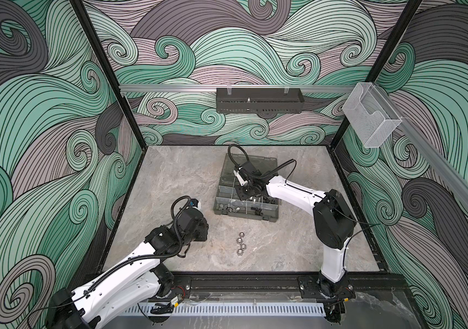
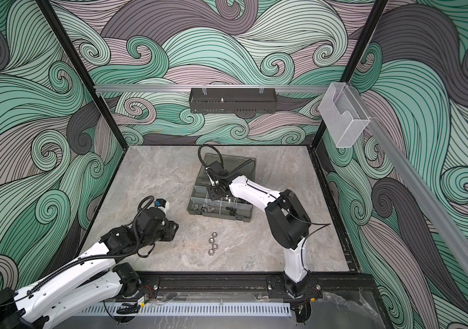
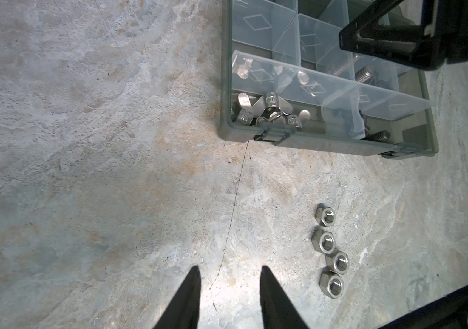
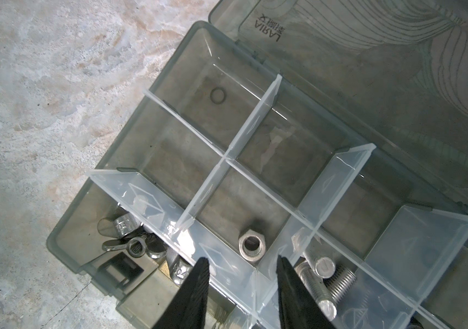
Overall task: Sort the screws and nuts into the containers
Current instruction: 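Carry the silver nut with the right gripper into a box compartment, release, then draw the open right gripper back from the box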
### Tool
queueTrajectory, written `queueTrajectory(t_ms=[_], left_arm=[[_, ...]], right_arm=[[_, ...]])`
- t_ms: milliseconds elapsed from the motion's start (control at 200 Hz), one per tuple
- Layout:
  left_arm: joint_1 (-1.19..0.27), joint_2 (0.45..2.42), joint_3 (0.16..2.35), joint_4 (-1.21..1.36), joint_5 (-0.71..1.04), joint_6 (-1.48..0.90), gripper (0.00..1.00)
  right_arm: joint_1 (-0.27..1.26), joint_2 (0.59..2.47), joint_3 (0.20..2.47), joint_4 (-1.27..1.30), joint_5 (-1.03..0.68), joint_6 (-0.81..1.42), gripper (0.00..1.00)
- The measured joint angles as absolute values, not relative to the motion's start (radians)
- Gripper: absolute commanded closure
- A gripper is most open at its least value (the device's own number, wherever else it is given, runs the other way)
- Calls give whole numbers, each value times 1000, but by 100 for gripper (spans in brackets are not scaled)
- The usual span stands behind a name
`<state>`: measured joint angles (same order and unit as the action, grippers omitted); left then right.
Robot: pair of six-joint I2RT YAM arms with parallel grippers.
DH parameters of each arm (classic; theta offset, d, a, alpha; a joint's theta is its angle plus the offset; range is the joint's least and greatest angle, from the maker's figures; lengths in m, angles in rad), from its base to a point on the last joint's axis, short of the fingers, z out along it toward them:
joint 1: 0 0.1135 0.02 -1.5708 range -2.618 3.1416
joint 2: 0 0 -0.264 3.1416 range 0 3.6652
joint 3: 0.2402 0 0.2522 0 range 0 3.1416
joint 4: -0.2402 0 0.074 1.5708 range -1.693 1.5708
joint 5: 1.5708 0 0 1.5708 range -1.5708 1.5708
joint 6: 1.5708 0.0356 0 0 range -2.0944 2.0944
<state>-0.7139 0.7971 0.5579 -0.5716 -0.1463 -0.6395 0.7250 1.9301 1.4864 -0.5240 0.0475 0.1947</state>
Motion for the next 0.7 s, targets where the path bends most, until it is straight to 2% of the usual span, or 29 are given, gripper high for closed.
queueTrajectory(t_ms=[225, 700], left_arm=[[-714, 797, 558, -567, -142, -640, 61], [-714, 847, 558, -562, -86, -640, 61]], right_arm=[[725, 1853, 1426, -518, 44, 204, 59], [724, 1489, 1113, -498, 44, 270, 58]])
